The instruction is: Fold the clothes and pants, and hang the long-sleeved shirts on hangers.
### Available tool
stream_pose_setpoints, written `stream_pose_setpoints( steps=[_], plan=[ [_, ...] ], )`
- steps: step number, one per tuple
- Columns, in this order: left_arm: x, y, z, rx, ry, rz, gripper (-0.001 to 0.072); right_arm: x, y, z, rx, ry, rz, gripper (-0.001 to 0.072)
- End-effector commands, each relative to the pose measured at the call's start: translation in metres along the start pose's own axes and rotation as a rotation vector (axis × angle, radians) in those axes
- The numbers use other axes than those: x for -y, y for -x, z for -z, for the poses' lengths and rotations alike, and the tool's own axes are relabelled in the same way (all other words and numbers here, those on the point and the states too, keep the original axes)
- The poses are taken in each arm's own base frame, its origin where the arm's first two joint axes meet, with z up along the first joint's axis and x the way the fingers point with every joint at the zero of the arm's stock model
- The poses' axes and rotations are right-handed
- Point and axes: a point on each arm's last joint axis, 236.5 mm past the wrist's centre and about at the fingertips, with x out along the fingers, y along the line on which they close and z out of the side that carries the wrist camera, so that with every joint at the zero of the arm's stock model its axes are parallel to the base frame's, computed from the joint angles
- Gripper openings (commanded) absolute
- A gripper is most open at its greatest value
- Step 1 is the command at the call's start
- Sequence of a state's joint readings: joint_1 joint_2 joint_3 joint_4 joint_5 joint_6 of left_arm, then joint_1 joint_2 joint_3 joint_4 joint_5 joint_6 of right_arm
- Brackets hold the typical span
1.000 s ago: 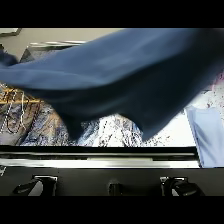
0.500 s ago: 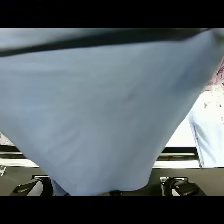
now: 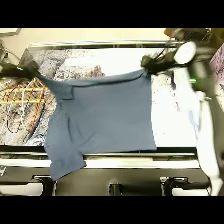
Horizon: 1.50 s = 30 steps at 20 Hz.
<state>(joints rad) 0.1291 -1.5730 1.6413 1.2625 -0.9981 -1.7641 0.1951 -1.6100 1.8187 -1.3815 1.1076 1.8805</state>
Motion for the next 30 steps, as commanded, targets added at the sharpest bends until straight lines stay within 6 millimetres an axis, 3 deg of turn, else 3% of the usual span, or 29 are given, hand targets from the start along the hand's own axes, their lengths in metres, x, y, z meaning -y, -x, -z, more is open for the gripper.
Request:
stream_pose_setpoints(
  steps=[1,3,6,7,8,9,10,11,13,15,17,20,23,26,28,30],
  plan=[
    [-0.030,-0.108,0.059,-0.178,-0.007,-0.050,0.0013,0.036,-0.110,0.022,-0.062,-0.113,0.058,0.0030],
    [-0.038,-0.128,0.078,-0.232,-0.029,-0.061,0.0013,0.041,-0.134,0.038,-0.108,-0.198,0.059,0.0036],
    [-0.042,-0.134,0.082,-0.244,-0.023,-0.066,0.0044,0.039,-0.141,0.043,-0.123,-0.218,0.044,0.0098],
    [-0.042,-0.132,0.080,-0.244,-0.024,-0.066,0.0146,0.041,-0.138,0.041,-0.120,-0.224,0.044,0.0186],
    [-0.042,-0.127,0.076,-0.239,-0.023,-0.065,0.0287,0.042,-0.133,0.039,-0.125,-0.244,0.036,0.0396],
    [-0.043,-0.118,0.067,-0.227,-0.018,-0.064,0.0428,0.043,-0.125,0.037,-0.135,-0.268,0.022,0.0509],
    [-0.044,-0.107,0.057,-0.215,-0.017,-0.062,0.0479,0.051,-0.111,0.032,-0.145,-0.294,0.020,0.0514],
    [-0.047,-0.090,0.044,-0.202,-0.031,-0.060,0.0479,0.063,-0.093,0.025,-0.145,-0.296,0.022,0.0556],
    [-0.056,-0.051,0.026,-0.183,-0.068,-0.063,0.0479,0.094,-0.050,0.010,-0.136,-0.243,0.045,0.0558],
    [-0.071,-0.008,0.020,-0.189,-0.049,-0.075,0.0479,0.130,-0.004,0.010,-0.177,-0.153,0.065,0.0558],
    [-0.085,0.027,0.017,-0.152,-0.004,-0.078,0.0479,0.157,0.030,0.034,-0.299,-0.099,0.050,0.0558],
    [-0.115,0.061,0.049,-0.163,0.050,-0.114,0.0478,0.160,0.053,0.078,-0.478,-0.194,-0.162,0.0557],
    [-0.143,0.078,0.109,-0.220,0.139,-0.151,0.0478,0.183,0.048,0.140,-0.617,-0.265,-0.159,0.0537],
    [-0.158,0.085,0.161,-0.268,0.230,-0.155,0.0478,0.184,0.039,0.217,-0.756,-0.319,-0.178,0.0537],
    [-0.163,0.085,0.185,-0.297,0.275,-0.153,0.0478,0.182,0.033,0.261,-0.824,-0.354,-0.192,0.0538],
    [-0.166,0.083,0.204,-0.340,0.299,-0.154,0.0478,0.179,0.027,0.287,-0.846,-0.374,-0.218,0.0538]
  ],
)
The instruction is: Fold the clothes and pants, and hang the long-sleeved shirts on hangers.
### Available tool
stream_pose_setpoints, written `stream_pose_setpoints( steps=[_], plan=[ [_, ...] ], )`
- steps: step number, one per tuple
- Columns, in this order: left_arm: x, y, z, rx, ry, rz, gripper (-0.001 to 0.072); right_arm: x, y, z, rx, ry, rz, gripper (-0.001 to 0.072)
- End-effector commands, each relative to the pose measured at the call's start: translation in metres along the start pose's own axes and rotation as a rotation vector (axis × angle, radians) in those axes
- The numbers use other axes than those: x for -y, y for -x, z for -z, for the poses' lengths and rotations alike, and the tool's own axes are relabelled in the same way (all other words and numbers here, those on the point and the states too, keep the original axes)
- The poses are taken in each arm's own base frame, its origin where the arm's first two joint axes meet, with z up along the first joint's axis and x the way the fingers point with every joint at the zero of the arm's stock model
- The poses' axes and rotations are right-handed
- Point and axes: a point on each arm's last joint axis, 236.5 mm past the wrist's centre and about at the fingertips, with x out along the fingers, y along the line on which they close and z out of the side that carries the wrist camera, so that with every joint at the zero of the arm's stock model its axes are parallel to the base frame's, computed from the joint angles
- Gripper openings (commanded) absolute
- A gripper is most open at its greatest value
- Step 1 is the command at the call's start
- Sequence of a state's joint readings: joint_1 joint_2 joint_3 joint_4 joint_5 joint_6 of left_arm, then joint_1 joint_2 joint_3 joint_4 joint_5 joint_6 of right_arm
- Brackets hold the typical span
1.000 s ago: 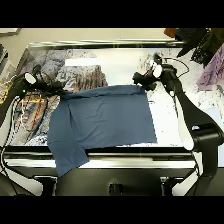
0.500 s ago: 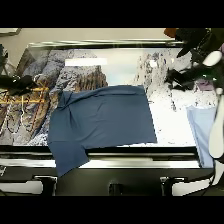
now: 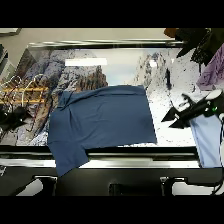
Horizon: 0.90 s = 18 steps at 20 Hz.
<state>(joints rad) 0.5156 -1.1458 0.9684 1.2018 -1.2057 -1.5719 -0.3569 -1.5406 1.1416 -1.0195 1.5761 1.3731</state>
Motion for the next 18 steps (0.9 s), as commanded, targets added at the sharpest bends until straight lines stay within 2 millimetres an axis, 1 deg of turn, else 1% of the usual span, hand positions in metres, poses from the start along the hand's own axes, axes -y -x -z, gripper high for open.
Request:
stream_pose_setpoints(
  steps=[1,4,7,11,14,15,18],
  plan=[
    [-0.014,-0.013,0.034,-0.066,0.053,0.004,0.0478,0.015,-0.044,0.035,-0.073,-0.015,-0.053,0.0537],
    [-0.013,-0.015,0.038,-0.076,0.060,0.010,0.0479,0.021,-0.057,0.038,-0.066,-0.014,-0.056,0.0537],
    [-0.013,-0.015,0.038,-0.076,0.060,0.010,0.0478,0.022,-0.060,0.034,-0.044,-0.009,-0.055,0.0537],
    [-0.014,-0.015,0.038,-0.076,0.022,0.010,0.0479,0.013,-0.064,0.031,-0.022,-0.022,-0.105,0.0538],
    [-0.013,-0.016,0.038,-0.076,0.024,0.011,0.0479,0.011,-0.068,0.024,0.011,-0.030,-0.123,0.0538],
    [-0.013,-0.015,0.038,-0.076,0.024,0.011,0.0479,0.010,-0.071,0.026,0.011,-0.040,-0.132,0.0538],
    [-0.014,-0.016,0.038,-0.076,0.024,0.011,0.0479,0.015,-0.083,0.040,-0.023,-0.065,-0.141,0.0537]
  ],
)
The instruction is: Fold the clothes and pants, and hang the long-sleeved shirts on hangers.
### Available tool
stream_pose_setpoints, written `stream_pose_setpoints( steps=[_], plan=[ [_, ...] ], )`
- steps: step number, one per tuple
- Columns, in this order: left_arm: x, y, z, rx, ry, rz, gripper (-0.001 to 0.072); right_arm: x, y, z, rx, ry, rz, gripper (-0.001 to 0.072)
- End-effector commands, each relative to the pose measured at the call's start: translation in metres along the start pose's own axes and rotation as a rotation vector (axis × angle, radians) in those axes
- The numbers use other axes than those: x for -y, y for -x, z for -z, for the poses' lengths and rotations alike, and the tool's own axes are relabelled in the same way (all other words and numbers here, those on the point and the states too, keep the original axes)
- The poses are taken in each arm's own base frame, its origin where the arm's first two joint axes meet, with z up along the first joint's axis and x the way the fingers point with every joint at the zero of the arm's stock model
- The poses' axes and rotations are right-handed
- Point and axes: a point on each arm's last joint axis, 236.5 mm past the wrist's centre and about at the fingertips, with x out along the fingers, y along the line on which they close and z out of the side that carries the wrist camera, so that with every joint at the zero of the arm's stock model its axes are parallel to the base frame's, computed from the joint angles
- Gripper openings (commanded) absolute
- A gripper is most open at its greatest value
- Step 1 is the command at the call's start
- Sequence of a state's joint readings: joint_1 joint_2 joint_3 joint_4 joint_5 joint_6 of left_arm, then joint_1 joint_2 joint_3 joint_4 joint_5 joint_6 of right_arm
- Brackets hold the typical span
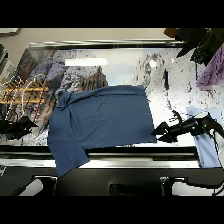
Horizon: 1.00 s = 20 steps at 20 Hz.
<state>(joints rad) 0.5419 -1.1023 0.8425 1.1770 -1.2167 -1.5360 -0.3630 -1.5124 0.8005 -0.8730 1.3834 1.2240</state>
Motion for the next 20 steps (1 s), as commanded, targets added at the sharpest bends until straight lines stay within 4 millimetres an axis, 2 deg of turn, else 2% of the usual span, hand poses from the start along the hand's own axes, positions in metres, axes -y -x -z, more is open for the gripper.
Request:
stream_pose_setpoints(
  steps=[1,3,4,5,7,10,15,17,20],
  plan=[
    [0.000,0.000,0.000,0.002,-0.002,0.000,0.0479,0.009,-0.012,0.008,-0.007,-0.016,0.000,0.0536],
    [0.000,0.000,0.000,0.002,-0.003,0.000,0.0479,0.010,-0.018,0.011,-0.009,-0.026,-0.008,0.0519],
    [0.000,0.000,0.000,0.002,-0.002,0.000,0.0478,0.010,-0.019,0.010,0.002,-0.027,-0.015,0.0484],
    [0.000,0.000,0.000,0.002,-0.003,0.000,0.0479,0.011,-0.019,0.006,0.018,-0.029,-0.012,0.0375],
    [-0.001,0.000,0.000,0.000,-0.002,-0.001,0.0479,0.009,-0.018,-0.006,0.071,-0.015,-0.016,0.0223],
    [-0.008,-0.005,0.014,-0.046,-0.001,-0.002,0.0479,-0.001,-0.015,-0.013,0.106,0.014,-0.049,0.0029],
    [-0.041,-0.027,0.054,-0.152,0.093,0.003,0.0479,-0.007,-0.008,-0.012,0.128,0.044,-0.047,0.0029],
    [-0.040,-0.035,0.066,-0.179,0.106,0.048,0.0479,-0.009,-0.007,-0.011,0.126,0.050,-0.050,0.0029],
    [-0.026,-0.047,0.078,-0.214,0.095,0.135,0.0478,-0.011,-0.006,-0.008,0.118,0.053,-0.054,0.0029]
  ],
)
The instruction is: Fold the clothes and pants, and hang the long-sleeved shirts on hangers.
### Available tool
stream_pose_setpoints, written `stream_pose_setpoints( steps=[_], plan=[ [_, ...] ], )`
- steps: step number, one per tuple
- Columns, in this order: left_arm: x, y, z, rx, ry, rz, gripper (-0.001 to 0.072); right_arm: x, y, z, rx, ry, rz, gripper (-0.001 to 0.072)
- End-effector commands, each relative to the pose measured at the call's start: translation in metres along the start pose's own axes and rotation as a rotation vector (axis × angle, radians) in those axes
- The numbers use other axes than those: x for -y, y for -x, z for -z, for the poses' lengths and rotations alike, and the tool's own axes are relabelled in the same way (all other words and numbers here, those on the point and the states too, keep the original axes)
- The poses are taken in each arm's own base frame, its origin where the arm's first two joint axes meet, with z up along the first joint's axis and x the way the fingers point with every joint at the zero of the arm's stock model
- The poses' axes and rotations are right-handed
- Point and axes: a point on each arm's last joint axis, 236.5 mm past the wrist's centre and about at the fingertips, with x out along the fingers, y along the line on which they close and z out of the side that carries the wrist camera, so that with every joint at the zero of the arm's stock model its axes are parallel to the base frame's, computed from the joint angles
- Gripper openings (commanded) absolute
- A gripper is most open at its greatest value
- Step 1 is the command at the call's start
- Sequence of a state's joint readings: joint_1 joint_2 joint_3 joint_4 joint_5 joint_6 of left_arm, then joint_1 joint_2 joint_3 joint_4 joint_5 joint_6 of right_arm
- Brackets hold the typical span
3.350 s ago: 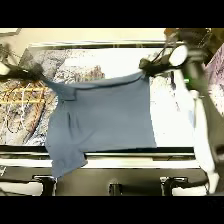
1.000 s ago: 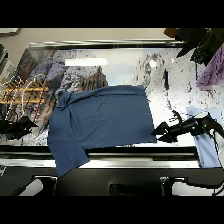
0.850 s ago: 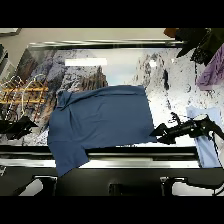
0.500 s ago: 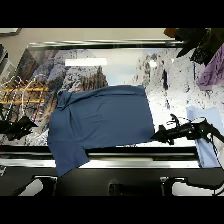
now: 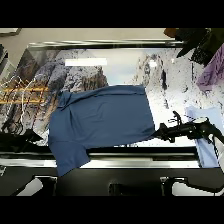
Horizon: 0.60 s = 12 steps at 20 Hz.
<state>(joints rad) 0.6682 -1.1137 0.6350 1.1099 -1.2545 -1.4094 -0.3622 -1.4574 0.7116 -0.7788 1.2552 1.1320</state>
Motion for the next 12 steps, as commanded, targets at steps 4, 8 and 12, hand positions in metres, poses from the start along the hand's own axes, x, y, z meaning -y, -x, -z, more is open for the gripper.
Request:
stream_pose_setpoints(
  steps=[4,8,12],
  plan=[
    [0.011,-0.024,0.010,-0.050,0.005,0.118,0.0478,-0.007,0.001,0.006,-0.023,0.016,-0.026,0.0029],
    [0.010,-0.029,0.006,-0.047,0.002,0.124,0.0476,-0.012,0.002,0.006,-0.021,0.024,-0.044,0.0029],
    [0.010,-0.033,0.001,-0.038,0.020,0.133,0.0450,-0.016,0.002,0.006,-0.018,0.037,-0.061,0.0029]
  ],
)
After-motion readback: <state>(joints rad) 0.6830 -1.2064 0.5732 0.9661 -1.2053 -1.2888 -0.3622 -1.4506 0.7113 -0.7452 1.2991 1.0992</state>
